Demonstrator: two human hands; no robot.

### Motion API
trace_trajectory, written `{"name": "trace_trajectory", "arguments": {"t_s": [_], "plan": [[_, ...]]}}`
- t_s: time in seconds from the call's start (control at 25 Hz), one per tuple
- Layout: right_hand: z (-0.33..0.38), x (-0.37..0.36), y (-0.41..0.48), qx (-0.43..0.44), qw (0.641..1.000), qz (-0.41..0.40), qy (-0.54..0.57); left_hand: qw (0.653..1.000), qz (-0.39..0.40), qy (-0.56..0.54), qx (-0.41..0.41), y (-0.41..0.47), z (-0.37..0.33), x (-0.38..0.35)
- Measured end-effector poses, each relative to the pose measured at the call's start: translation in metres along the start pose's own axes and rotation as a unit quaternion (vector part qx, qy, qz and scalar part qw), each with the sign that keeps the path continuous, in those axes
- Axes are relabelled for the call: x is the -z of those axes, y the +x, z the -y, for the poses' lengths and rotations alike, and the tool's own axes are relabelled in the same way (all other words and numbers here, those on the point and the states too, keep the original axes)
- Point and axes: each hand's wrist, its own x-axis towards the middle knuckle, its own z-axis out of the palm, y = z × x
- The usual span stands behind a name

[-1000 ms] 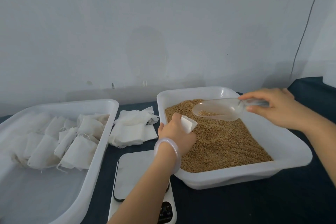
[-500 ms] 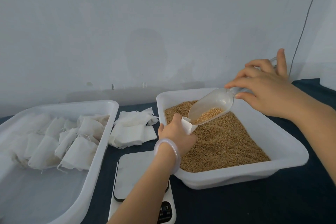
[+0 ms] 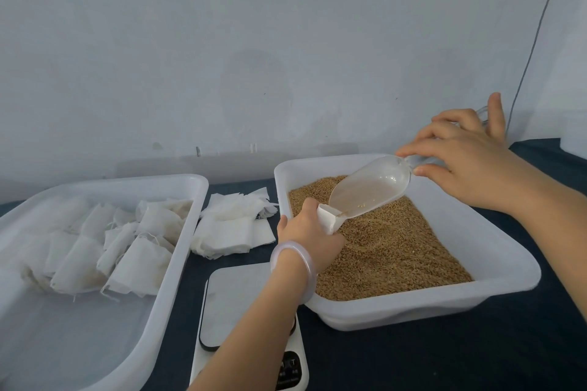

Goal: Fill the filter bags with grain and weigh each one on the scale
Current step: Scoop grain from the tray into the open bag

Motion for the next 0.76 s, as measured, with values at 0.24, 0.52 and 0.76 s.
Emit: {"name": "trace_trajectory", "arguments": {"t_s": [0.24,0.52,0.76], "plan": [[-0.012,-0.018,-0.003,-0.067,0.993,0.071,0.071,0.999,0.001,-0.052,0.001,0.002,0.004,-0.001],[-0.004,-0.081,-0.036,-0.156,0.962,0.22,0.051,0.966,-0.05,-0.253,-0.03,0.003,0.014,-0.005],[0.005,-0.109,-0.044,-0.156,0.948,0.261,0.094,0.891,-0.025,-0.451,-0.047,-0.001,0.015,0.01]]}}
